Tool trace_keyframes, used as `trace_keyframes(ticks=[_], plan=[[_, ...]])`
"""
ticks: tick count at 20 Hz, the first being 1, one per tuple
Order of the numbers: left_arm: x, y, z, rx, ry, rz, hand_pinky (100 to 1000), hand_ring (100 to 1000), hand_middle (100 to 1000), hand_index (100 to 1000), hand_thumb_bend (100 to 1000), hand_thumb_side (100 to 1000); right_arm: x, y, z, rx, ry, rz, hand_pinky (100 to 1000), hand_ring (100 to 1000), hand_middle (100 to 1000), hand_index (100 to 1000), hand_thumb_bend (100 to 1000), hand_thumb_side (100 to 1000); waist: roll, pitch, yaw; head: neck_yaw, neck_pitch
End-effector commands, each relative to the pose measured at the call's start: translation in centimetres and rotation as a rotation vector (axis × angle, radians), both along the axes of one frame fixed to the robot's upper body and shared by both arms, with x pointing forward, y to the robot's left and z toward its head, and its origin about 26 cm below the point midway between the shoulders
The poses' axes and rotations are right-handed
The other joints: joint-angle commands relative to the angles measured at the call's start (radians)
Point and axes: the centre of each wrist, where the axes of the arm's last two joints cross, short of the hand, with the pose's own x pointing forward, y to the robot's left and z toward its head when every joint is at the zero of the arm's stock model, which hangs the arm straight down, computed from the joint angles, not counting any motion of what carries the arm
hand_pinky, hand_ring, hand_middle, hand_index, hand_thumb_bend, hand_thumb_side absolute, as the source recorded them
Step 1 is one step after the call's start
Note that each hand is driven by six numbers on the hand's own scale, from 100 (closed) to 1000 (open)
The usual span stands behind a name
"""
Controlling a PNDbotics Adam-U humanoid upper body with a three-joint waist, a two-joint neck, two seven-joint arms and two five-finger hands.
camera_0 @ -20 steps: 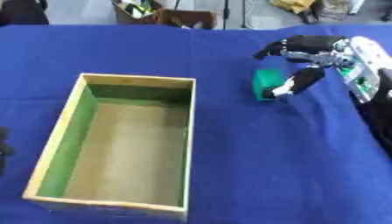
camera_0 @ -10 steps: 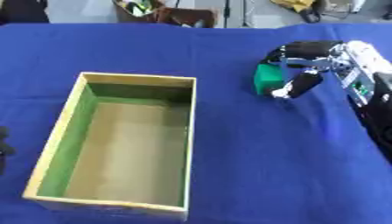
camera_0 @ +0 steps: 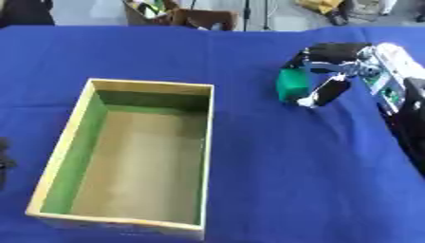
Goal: Pick up objects on the table and place them in the box.
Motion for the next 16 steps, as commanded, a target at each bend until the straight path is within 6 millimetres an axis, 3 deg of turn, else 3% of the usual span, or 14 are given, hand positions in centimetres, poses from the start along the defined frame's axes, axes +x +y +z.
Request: trace_keyframes(ticks=[1,4,6,12,16], plan=[[-0.2,-0.1,0.6,0.013,-0.024,-0.006,100,354,477,473,100,909,-0.5,-0.1,2.0,0.063,-0.093,0.005,810,773,320,394,100,201,0.000,-0.019,-0.002,0.001,-0.008],[-0.2,-0.1,0.6,0.014,-0.023,-0.006,100,354,477,473,100,908,-1.0,0.4,3.2,0.150,-0.186,0.021,780,696,215,246,100,203,0.000,-0.021,-0.004,0.001,-0.007],[-0.2,-0.1,0.6,0.015,-0.022,-0.006,100,354,477,473,100,908,-1.4,0.8,3.8,0.212,-0.240,0.026,767,657,180,203,100,201,-0.001,-0.024,-0.003,0.001,-0.007],[-0.2,0.0,0.6,0.015,-0.022,-0.003,100,355,477,473,100,908,-3.5,2.6,6.8,0.358,-0.367,0.071,726,589,138,179,100,187,-0.004,-0.033,-0.008,0.003,-0.006],[-0.2,0.0,0.7,0.015,-0.024,-0.007,100,355,477,474,100,908,-6.7,6.5,9.0,0.407,-0.431,0.165,708,582,146,184,100,191,-0.005,-0.039,-0.011,0.000,-0.007]])
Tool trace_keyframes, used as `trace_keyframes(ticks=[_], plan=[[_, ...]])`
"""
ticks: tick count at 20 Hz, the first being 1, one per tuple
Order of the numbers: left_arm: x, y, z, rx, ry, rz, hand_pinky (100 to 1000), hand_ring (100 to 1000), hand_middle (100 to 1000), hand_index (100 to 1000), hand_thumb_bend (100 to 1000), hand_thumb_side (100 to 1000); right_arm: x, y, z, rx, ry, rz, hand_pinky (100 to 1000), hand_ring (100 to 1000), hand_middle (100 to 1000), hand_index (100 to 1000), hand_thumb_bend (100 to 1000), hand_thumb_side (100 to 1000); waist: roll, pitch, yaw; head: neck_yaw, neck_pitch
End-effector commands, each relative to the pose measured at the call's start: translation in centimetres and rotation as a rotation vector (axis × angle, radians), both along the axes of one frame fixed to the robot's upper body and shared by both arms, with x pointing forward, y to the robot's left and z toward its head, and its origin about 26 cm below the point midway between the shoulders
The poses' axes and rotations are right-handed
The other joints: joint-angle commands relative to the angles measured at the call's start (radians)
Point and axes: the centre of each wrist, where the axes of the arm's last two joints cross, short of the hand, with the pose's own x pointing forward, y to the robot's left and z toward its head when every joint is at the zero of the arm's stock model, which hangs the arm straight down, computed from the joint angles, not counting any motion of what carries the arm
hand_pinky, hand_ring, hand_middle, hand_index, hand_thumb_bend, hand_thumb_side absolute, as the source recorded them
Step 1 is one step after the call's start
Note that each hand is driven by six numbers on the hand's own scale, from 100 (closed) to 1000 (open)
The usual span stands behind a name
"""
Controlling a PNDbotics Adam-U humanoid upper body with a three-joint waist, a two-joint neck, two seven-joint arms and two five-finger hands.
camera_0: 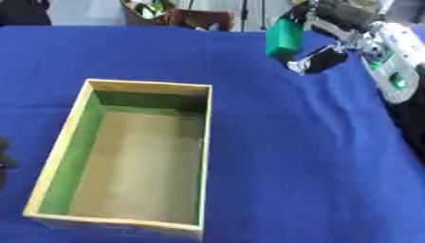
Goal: Pick up objects on the table and place them in the box.
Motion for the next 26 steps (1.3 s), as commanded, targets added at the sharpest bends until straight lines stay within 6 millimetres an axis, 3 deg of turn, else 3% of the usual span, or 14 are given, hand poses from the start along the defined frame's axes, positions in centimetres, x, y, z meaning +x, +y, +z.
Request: trace_keyframes(ticks=[1,5,9,10,11,19,26], plan=[[-0.1,0.0,0.7,0.014,-0.026,-0.009,100,355,477,474,100,908,-3.4,2.9,3.1,0.014,-0.103,0.084,705,580,146,184,100,191,0.000,-0.031,0.001,-0.002,-0.007],[-0.1,-0.1,0.8,0.012,-0.028,-0.015,100,355,477,474,100,908,-7.0,7.7,3.4,0.012,-0.109,0.245,698,573,145,184,100,193,0.001,-0.033,0.007,-0.007,-0.009],[-0.1,-0.2,0.9,0.012,-0.030,-0.022,100,355,476,473,100,907,-9.2,11.3,2.9,-0.031,-0.070,0.369,700,571,142,183,100,196,-0.002,-0.034,0.013,-0.015,-0.008],[0.0,-0.2,0.9,0.011,-0.031,-0.023,100,354,476,473,100,907,-9.4,11.9,2.5,-0.044,-0.054,0.390,702,565,135,181,100,124,-0.003,-0.034,0.014,-0.016,-0.009],[0.0,-0.3,1.0,0.010,-0.032,-0.023,100,354,476,473,100,908,-9.6,12.5,2.0,-0.053,-0.032,0.409,703,563,136,181,100,194,-0.002,-0.032,0.014,-0.017,-0.010],[0.1,-0.5,1.1,0.009,-0.036,-0.036,100,355,477,473,100,910,-9.6,15.9,-1.5,-0.151,0.094,0.480,713,566,137,183,100,199,-0.006,-0.023,0.021,-0.022,-0.009],[0.0,-0.7,0.9,0.021,-0.013,-0.053,100,357,479,474,100,918,-8.9,17.7,-3.0,-0.295,0.085,0.463,703,576,158,199,100,199,-0.012,-0.025,0.029,-0.034,-0.007]])
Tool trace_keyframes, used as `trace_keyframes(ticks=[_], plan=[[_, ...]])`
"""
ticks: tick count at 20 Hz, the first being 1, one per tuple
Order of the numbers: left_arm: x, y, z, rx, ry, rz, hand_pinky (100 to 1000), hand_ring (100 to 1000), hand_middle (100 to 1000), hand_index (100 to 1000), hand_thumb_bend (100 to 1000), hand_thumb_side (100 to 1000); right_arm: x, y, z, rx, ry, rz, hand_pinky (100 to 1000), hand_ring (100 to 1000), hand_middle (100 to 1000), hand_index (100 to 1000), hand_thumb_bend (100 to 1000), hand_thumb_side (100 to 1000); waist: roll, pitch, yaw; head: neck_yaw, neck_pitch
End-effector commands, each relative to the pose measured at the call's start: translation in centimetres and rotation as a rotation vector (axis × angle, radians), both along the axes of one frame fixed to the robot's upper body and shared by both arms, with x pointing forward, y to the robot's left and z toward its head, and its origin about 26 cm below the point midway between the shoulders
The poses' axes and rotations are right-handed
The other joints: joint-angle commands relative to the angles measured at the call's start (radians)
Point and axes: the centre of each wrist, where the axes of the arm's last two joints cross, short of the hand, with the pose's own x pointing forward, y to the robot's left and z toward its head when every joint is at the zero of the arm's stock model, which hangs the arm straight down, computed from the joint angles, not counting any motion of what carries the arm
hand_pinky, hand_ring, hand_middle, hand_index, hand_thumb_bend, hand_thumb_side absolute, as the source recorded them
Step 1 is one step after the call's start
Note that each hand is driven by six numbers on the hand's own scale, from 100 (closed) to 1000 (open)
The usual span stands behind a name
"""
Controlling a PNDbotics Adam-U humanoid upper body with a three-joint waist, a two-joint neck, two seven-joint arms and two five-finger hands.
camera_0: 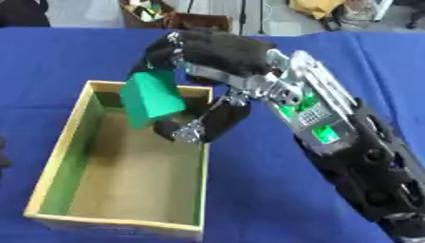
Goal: Pick up objects on the table and place them in the box.
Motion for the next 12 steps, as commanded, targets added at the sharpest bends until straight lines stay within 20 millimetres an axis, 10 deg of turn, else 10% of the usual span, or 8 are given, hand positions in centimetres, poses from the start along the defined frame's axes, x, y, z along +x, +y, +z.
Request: trace_keyframes(ticks=[1,12], plan=[[-0.2,-0.2,0.5,0.016,-0.011,-0.022,100,356,479,474,100,920,0.2,0.8,0.5,-0.036,-0.059,-0.009,700,579,157,200,100,199,0.003,-0.022,0.004,-0.009,-0.006],[-0.1,-0.7,0.1,0.040,0.016,-0.063,100,360,484,478,100,931,3.1,3.2,-2.7,-0.349,-0.044,-0.100,722,740,542,464,100,198,-0.005,-0.022,0.015,-0.037,0.004]])
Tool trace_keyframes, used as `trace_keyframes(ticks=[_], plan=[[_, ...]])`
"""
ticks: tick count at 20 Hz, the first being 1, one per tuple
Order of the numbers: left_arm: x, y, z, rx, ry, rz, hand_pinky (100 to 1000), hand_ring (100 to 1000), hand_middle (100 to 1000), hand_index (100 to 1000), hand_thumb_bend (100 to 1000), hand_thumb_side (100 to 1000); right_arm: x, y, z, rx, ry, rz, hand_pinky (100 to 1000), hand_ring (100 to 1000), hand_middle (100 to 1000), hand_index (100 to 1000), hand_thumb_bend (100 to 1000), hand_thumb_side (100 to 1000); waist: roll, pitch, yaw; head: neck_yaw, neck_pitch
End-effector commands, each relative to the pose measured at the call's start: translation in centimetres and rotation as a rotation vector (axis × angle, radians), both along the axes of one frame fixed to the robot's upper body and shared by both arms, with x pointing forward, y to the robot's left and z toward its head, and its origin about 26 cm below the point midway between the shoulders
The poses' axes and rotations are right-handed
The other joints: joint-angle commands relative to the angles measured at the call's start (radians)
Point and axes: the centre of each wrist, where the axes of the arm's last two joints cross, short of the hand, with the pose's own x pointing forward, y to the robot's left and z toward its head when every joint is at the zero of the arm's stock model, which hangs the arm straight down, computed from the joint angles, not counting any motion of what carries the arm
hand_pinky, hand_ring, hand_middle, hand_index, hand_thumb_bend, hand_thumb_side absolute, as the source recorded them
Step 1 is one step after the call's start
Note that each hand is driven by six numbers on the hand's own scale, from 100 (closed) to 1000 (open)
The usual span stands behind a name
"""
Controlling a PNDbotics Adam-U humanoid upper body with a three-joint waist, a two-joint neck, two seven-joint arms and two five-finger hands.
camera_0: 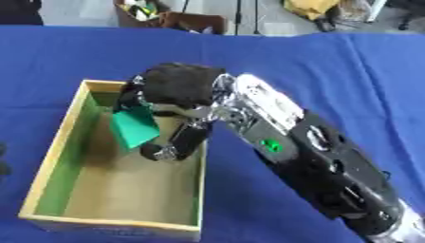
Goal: Pick up objects on the table and place them in the box.
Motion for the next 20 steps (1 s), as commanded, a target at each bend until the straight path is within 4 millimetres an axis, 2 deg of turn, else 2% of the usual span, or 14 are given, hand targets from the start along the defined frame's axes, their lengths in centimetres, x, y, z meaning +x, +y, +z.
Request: trace_keyframes(ticks=[1,3,4,5,6,7,10,11,12,13,15,18,19,20], plan=[[-0.1,-0.2,0.3,0.015,-0.012,-0.018,100,360,484,478,100,931,0.4,0.5,0.5,-0.139,0.002,-0.012,740,770,608,536,100,201,0.005,-0.022,0.003,-0.008,0.001],[-0.1,-0.2,0.4,0.016,-0.012,-0.024,100,359,483,477,100,931,0.7,0.5,0.5,-0.222,0.028,-0.010,758,786,662,601,100,609,0.005,-0.022,0.005,-0.011,0.002],[-0.1,-0.3,0.4,0.016,-0.011,-0.026,100,359,483,477,100,931,0.7,0.5,0.5,-0.253,0.039,-0.005,764,791,672,615,100,678,0.005,-0.022,0.007,-0.012,0.003],[-0.1,-0.3,0.4,0.015,-0.011,-0.028,100,359,483,476,100,931,0.8,0.5,0.6,-0.280,0.050,0.000,783,811,704,643,100,840,0.005,-0.022,0.008,-0.013,0.003],[-0.1,-0.3,0.4,0.014,-0.010,-0.029,100,359,483,476,100,931,1.0,0.5,0.5,-0.301,0.060,0.007,789,818,716,647,100,892,0.006,-0.022,0.009,-0.014,0.003],[-0.1,-0.3,0.4,0.015,-0.010,-0.030,100,359,483,475,100,931,1.1,0.4,0.4,-0.315,0.067,0.014,814,855,773,687,100,1000,0.006,-0.022,0.009,-0.015,0.003],[-0.1,-0.3,0.4,0.015,-0.013,-0.032,100,360,483,474,100,929,1.6,0.2,0.0,-0.336,0.082,0.044,867,953,858,830,104,1000,0.008,-0.022,0.008,-0.016,0.003],[-0.1,-0.3,0.5,0.013,-0.016,-0.031,100,359,483,475,100,926,1.7,0.1,0.0,-0.339,0.086,0.052,895,1000,901,902,299,1000,0.009,-0.022,0.008,-0.016,0.004],[-0.1,-0.2,0.5,0.010,-0.019,-0.027,100,359,483,475,100,926,1.9,0.0,0.0,-0.338,0.090,0.057,901,1000,911,920,328,1000,0.009,-0.022,0.007,-0.016,0.004],[-0.1,-0.2,0.5,0.008,-0.021,-0.023,100,359,483,475,100,925,2.0,-0.2,0.1,-0.335,0.091,0.062,914,1000,934,961,403,1000,0.010,-0.022,0.007,-0.015,0.003],[-0.1,-0.1,0.5,0.003,-0.022,-0.015,100,360,483,475,100,926,2.0,-0.5,0.5,-0.320,0.088,0.067,921,1000,956,1000,462,1000,0.011,-0.022,0.005,-0.013,0.003],[-0.2,0.0,0.5,0.000,-0.022,-0.008,100,360,484,475,100,925,1.6,-1.4,1.8,-0.265,0.078,0.073,915,1000,936,1000,473,1000,0.013,-0.022,0.001,-0.007,0.003],[-0.2,0.0,0.5,-0.001,-0.023,-0.005,100,360,484,476,100,925,1.3,-1.9,2.5,-0.239,0.071,0.074,897,1000,898,999,336,1000,0.013,-0.022,-0.001,-0.005,0.003],[-0.2,0.0,0.5,-0.002,-0.023,-0.001,100,360,484,475,100,925,0.9,-2.5,3.4,-0.202,0.060,0.071,889,988,879,986,255,1000,0.014,-0.022,-0.004,-0.001,0.003]])
